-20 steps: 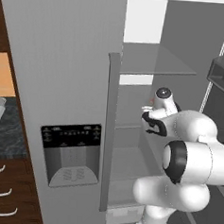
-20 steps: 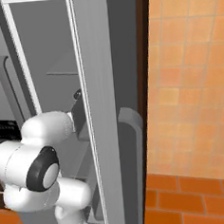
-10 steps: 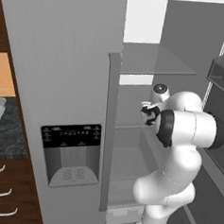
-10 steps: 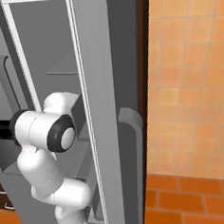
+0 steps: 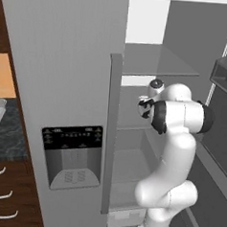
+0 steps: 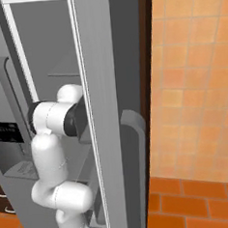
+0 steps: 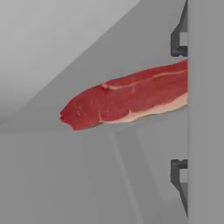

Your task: Place one carrot and one steak in each tupperware on the nearby counter, to pack two identical lunches.

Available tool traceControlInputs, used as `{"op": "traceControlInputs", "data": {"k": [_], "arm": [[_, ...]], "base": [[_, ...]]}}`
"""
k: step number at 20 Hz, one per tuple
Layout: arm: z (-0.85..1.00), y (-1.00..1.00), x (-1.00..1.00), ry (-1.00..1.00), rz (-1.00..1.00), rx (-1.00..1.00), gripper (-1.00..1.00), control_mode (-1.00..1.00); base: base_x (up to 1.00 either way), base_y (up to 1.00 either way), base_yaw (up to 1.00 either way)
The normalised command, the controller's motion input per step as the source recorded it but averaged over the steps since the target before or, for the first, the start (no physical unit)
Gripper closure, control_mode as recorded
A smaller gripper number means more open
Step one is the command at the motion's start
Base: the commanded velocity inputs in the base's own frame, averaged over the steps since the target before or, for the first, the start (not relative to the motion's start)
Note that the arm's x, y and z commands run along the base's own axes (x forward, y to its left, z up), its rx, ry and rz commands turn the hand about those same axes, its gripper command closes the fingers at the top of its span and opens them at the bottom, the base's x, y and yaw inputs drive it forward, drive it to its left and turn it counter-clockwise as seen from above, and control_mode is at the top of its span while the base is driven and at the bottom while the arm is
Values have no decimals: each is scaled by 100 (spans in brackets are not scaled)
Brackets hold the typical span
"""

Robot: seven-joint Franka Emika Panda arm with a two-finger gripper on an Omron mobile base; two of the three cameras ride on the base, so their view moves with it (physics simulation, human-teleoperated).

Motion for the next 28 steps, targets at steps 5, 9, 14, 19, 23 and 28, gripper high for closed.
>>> {"op": "traceControlInputs", "data": {"k": [5,9,14,19,23,28], "arm": [[-82,-9,44,0,0,-1,100,-100],[-94,0,14,-1,0,0,100,-100],[-76,13,-11,0,0,0,100,-100],[-19,26,-85,-8,2,0,100,-100],[4,42,-100,-9,2,0,100,-100],[72,14,-100,-6,1,0,100,-100]], "base": [[0,0,0],[0,0,0],[0,0,0],[0,0,0],[0,0,0],[0,0,0]]}}
